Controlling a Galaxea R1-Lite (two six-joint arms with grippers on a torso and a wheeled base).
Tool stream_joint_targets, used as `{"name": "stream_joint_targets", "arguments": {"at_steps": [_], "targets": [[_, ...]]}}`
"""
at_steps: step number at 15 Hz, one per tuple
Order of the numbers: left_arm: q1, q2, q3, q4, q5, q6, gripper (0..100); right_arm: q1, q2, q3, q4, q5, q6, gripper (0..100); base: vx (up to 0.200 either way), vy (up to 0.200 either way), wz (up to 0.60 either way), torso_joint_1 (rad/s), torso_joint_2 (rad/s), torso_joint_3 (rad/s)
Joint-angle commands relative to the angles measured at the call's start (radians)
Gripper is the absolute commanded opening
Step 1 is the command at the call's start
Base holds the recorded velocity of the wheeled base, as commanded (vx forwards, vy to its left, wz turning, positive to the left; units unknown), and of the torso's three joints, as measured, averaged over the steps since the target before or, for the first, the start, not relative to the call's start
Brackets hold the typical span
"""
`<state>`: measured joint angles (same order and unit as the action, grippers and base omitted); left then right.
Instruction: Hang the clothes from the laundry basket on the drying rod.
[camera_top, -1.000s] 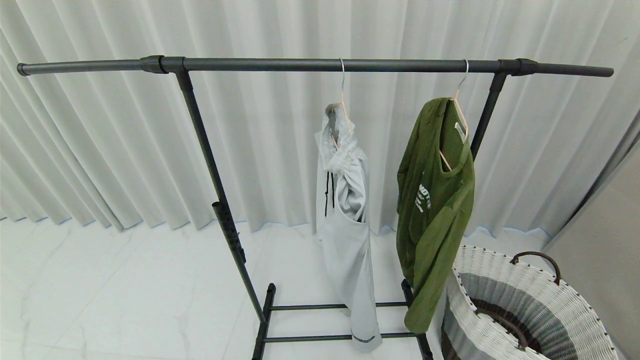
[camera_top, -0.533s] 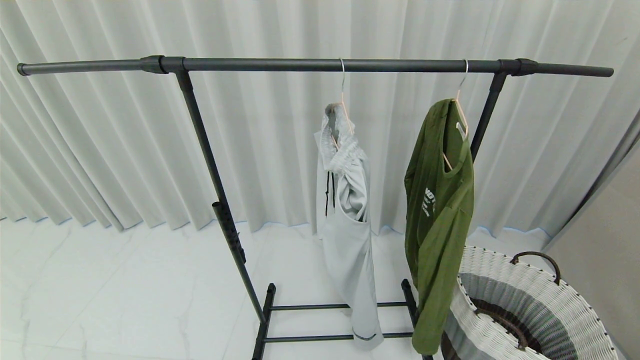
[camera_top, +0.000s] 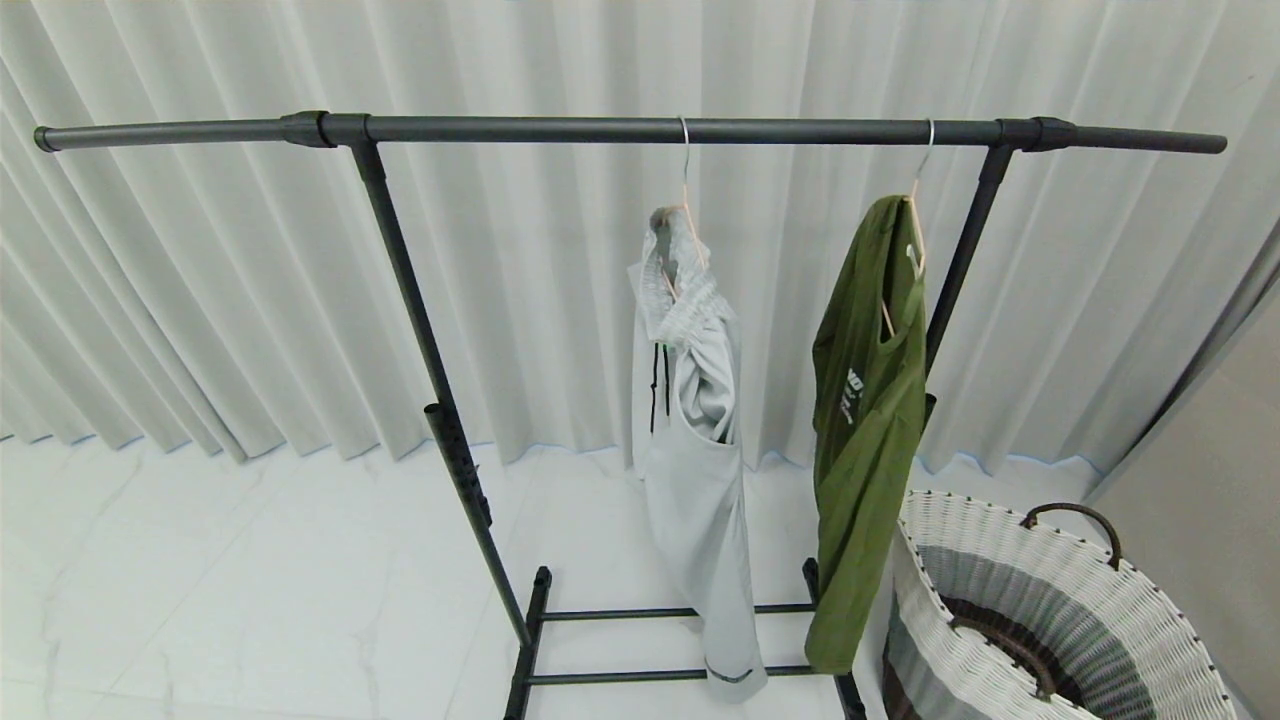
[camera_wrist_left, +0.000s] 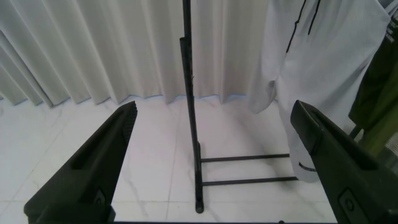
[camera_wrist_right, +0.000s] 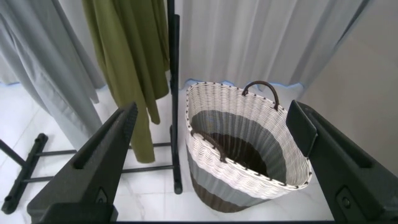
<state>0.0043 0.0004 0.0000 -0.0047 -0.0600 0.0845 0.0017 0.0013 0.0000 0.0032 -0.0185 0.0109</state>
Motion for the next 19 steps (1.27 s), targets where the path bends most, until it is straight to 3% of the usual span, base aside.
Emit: {"name": "stream_joint_targets", "arguments": {"at_steps": [1,19], "targets": [[0.0,0.0,0.0,0.0,0.0,0.0,100,0.0,-0.001,0.0,0.0,0.0,0.0,100,0.0,0.0,0.0,0.0,0.0,0.0],[0.0,0.0,0.0,0.0,0.0,0.0,100,0.001,-0.001,0.0,0.0,0.0,0.0,100,0.0,0.0,0.0,0.0,0.0,0.0]]}}
